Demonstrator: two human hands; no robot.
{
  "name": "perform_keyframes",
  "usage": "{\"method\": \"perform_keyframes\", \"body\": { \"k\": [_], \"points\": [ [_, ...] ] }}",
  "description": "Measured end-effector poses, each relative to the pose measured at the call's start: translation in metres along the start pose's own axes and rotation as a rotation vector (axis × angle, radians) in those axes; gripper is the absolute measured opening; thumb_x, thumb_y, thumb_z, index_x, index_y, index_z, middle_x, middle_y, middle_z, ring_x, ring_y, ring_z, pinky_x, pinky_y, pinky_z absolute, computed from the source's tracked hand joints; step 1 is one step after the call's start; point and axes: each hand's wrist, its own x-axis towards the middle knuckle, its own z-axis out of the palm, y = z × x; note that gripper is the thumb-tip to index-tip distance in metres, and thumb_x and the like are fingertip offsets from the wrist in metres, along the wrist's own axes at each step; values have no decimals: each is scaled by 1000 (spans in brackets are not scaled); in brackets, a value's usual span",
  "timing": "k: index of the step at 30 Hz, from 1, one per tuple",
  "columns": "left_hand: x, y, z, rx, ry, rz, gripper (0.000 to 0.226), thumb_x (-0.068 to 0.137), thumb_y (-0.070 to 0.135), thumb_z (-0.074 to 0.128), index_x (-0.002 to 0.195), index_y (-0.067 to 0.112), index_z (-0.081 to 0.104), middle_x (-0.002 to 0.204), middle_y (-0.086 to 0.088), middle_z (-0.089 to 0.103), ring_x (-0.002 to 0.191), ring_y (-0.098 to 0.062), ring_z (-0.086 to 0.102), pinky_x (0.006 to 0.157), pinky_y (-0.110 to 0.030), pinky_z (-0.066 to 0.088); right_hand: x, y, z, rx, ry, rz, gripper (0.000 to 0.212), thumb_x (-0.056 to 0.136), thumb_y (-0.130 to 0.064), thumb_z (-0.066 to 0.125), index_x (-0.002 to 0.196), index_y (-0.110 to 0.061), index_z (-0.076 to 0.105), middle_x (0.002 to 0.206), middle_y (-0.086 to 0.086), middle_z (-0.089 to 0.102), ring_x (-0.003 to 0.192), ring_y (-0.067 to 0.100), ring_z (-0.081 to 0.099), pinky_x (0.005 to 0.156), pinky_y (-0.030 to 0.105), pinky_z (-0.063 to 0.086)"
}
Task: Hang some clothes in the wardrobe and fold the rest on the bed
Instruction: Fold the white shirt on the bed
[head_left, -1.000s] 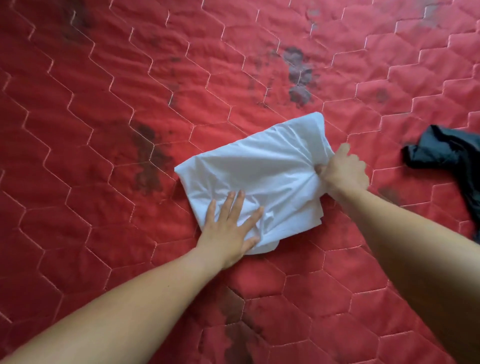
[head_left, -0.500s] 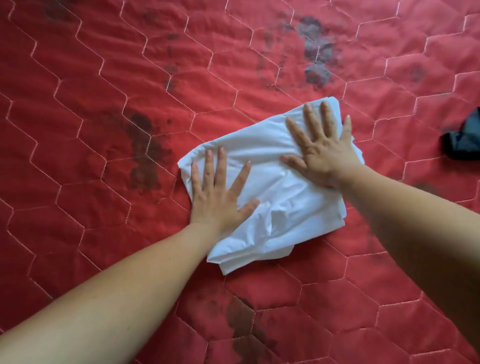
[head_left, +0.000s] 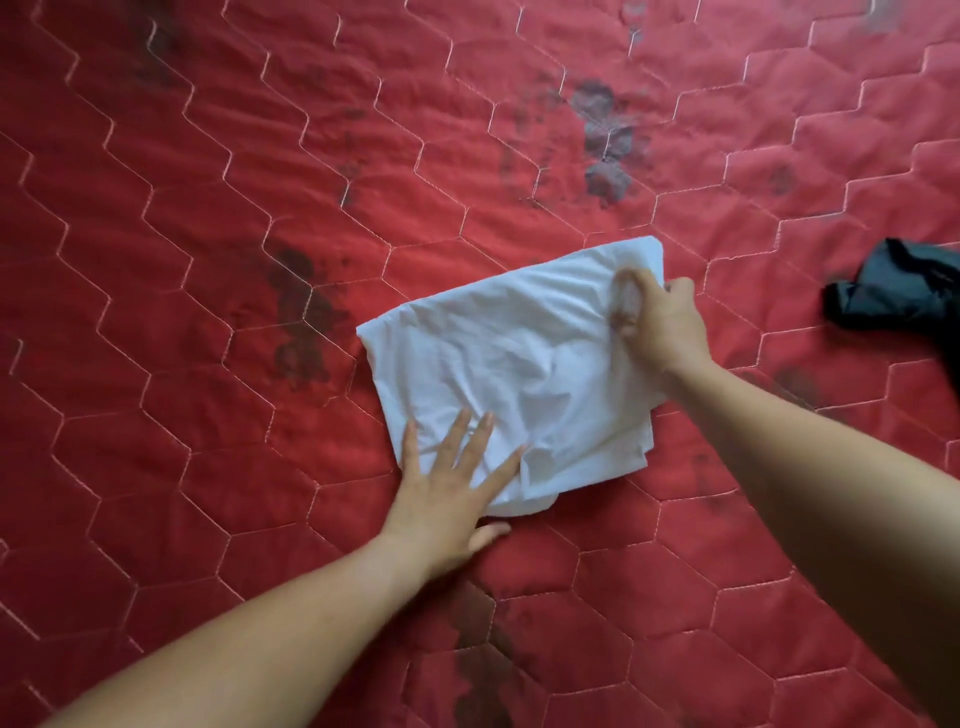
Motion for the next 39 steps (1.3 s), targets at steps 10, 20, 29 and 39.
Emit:
{"method": "perform_keyframes", "body": {
  "k": [10,20,29,39],
  "points": [
    [13,-69,-49,64,43,332,59,83,22,59,142,14,57,148,-11,53,135,-34,52,106,-64,42,-82,44,-8,-330,12,165,48,93,-45,54,138,-34,42,142,24,34,129,46,39,104,57,38],
    [21,-43,-4,138,-251,449,100,89,82,10,159,14,-15,165,-7,-27,152,-23,-25,119,-62,-12,-77,51,50,-635,-179,-300,86,82,-87,-4,155,-44,-20,165,8,-29,148,41,-31,113,72,-11],
    [131,-86,-54,13,2,-138,74,98,64,24,159,36,-7,165,-6,-24,153,-27,-21,121,-60,-4,-64,28,47,-523,10,-348,80,93,-77,12,160,-33,20,170,11,6,154,42,-5,114,75,-2],
    [145,-112,-21,-49,119,-180,85,94,72,21,161,24,-1,169,-6,-13,154,-18,-18,124,-52,-7,-48,53,58,-465,33,-293,79,96,-73,8,161,-29,17,169,10,8,156,32,-1,120,66,-4]
  ]
}}
